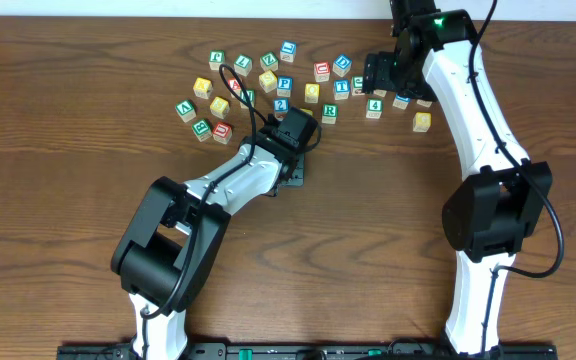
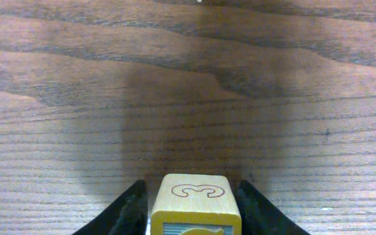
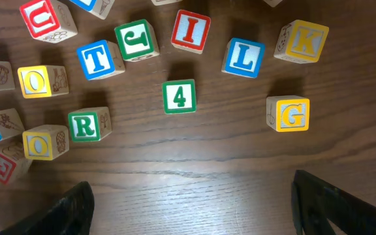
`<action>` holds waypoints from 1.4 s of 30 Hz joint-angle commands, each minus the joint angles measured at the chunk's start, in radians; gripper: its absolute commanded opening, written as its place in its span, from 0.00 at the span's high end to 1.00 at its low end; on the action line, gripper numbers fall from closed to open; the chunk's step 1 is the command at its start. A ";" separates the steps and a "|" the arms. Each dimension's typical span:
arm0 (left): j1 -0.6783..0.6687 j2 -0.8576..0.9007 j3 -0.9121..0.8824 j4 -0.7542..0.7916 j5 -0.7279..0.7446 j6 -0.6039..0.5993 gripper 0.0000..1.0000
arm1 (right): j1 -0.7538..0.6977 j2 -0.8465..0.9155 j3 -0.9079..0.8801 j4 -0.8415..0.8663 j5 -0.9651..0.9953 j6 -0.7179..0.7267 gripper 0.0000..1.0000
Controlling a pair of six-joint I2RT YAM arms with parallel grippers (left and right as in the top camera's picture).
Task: Spell out CORL
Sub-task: 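Carry the C block forward and set it down on the open table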
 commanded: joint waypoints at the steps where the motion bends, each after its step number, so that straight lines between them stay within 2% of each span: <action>1: -0.002 0.013 -0.008 -0.002 -0.016 0.009 0.53 | 0.002 -0.021 -0.005 -0.004 0.005 -0.012 0.08; 9: -0.002 0.013 -0.008 -0.002 0.034 0.008 0.53 | 0.002 -0.021 -0.005 -0.005 0.005 -0.012 0.09; 15: -0.002 0.013 -0.008 -0.013 0.037 -0.036 0.53 | 0.002 -0.021 -0.005 -0.004 0.005 -0.012 0.08; 16: -0.002 0.013 -0.008 -0.016 0.037 -0.046 0.57 | 0.002 -0.021 -0.005 -0.004 0.005 -0.012 0.08; 18: -0.002 0.013 -0.008 -0.021 0.037 -0.064 0.59 | 0.002 -0.021 -0.005 -0.004 0.005 -0.012 0.08; 26: -0.001 0.013 -0.008 -0.037 0.037 -0.149 0.59 | 0.002 -0.021 -0.005 -0.005 0.005 -0.012 0.08; 42: -0.001 0.013 -0.008 -0.048 0.078 -0.193 0.59 | 0.002 -0.021 -0.005 -0.007 0.005 -0.012 0.08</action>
